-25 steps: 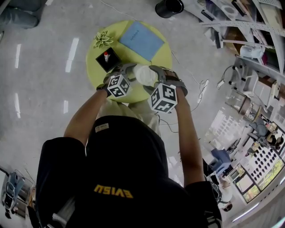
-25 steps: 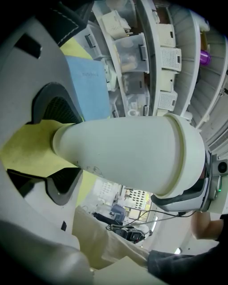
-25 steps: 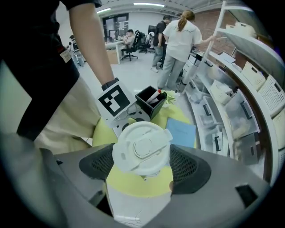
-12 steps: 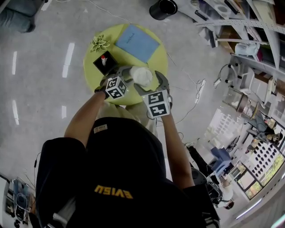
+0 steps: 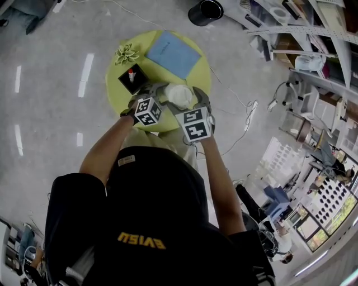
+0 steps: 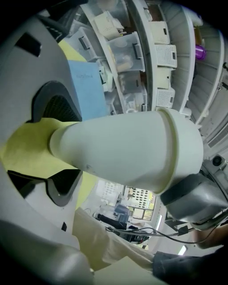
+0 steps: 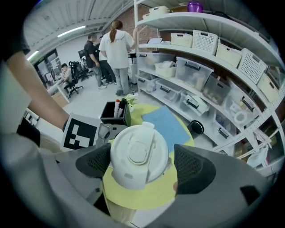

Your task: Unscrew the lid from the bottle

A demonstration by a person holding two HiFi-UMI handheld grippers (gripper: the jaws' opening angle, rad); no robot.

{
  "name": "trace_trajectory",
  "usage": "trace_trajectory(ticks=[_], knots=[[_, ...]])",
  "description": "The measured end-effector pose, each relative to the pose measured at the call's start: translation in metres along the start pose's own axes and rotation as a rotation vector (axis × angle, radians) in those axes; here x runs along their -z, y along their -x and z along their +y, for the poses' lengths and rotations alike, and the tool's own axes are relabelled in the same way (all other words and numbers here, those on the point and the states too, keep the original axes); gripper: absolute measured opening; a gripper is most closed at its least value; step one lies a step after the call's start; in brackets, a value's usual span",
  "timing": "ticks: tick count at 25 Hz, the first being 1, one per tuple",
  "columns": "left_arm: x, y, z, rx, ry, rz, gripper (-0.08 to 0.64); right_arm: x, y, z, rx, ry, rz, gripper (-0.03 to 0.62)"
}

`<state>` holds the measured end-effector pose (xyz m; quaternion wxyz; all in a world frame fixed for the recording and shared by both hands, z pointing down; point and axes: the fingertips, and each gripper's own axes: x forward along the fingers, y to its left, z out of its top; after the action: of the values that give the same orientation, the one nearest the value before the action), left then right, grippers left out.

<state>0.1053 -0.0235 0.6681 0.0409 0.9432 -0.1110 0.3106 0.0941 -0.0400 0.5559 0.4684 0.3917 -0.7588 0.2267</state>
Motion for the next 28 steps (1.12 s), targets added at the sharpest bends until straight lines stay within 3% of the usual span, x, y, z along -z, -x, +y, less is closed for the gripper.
trace_trajectory(ticks=[6, 11, 19, 28], knots=[[-0.020, 0.001, -0.001, -0.012, -0.063, -0.016, 0.374, 0.000, -0.004, 0.002, -0.017, 0.030, 0.046, 0.451], [-0.020, 0.001, 0.000, -0.030, -0.062, -0.046, 0.371, 0.000, -0.006, 0.005, -0.016, 0.076, 0.090, 0.439], [-0.019, 0.001, -0.005, 0.048, -0.097, -0.041, 0.370, 0.008, -0.005, 0.017, -0.158, 0.532, 0.140, 0.437], [-0.020, 0.000, -0.003, 0.033, -0.089, -0.031, 0.370, 0.015, -0.004, 0.022, -0.325, 0.979, 0.174, 0.437]])
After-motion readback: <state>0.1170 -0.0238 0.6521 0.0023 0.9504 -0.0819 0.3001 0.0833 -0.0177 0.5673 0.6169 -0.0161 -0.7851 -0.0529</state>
